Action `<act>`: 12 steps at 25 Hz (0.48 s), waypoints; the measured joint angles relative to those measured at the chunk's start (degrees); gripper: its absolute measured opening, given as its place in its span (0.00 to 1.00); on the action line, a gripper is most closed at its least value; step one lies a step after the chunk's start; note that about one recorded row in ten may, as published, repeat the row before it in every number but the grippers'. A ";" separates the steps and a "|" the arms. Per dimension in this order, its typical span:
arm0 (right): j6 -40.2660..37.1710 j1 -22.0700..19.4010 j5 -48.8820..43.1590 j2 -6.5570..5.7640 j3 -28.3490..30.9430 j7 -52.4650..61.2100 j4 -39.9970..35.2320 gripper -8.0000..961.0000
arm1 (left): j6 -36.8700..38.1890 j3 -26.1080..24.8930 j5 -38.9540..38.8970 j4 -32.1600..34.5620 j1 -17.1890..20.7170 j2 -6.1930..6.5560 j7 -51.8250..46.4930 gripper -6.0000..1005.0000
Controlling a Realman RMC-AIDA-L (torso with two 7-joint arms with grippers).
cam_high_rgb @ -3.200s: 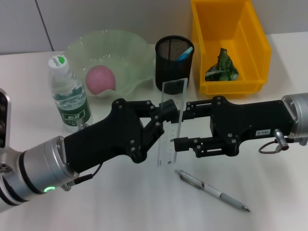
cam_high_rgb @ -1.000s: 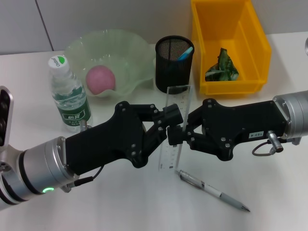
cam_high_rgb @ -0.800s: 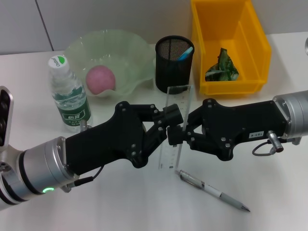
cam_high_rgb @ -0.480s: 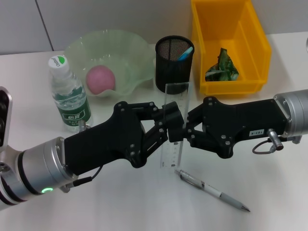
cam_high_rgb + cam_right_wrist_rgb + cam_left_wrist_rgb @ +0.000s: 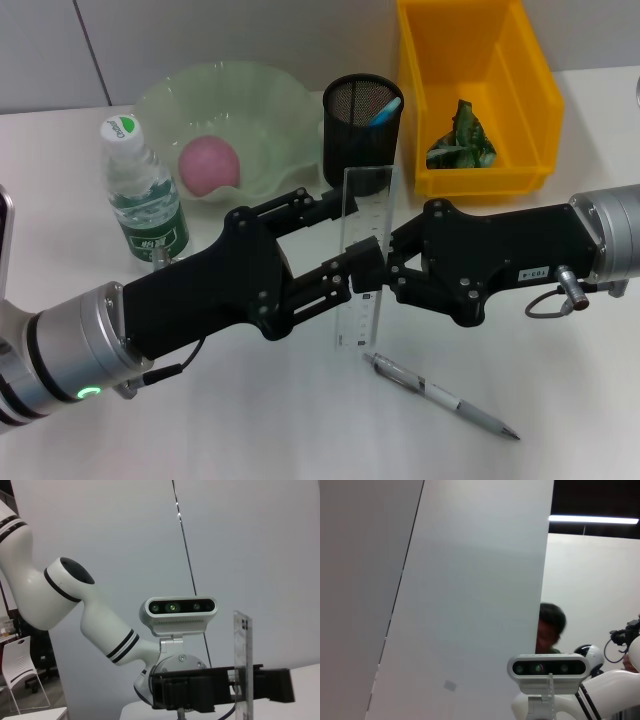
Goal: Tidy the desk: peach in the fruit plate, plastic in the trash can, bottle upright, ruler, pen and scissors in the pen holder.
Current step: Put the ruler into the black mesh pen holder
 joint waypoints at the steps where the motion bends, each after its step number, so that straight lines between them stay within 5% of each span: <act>1: 0.02 -0.03 0.00 0.00 0.06 0.00 0.02 0.02 | -0.01 -0.03 -0.03 0.02 0.06 0.01 -0.01 0.55; 7: 0.05 -1.39 0.00 -0.19 5.44 -0.43 0.07 0.02 | 0.43 -0.07 -0.18 1.52 1.27 0.17 -0.55 0.73; 12: 0.38 -3.00 -0.13 -0.51 14.67 -1.08 0.07 0.02 | 0.80 -0.07 -0.19 2.85 2.39 0.17 -0.69 0.75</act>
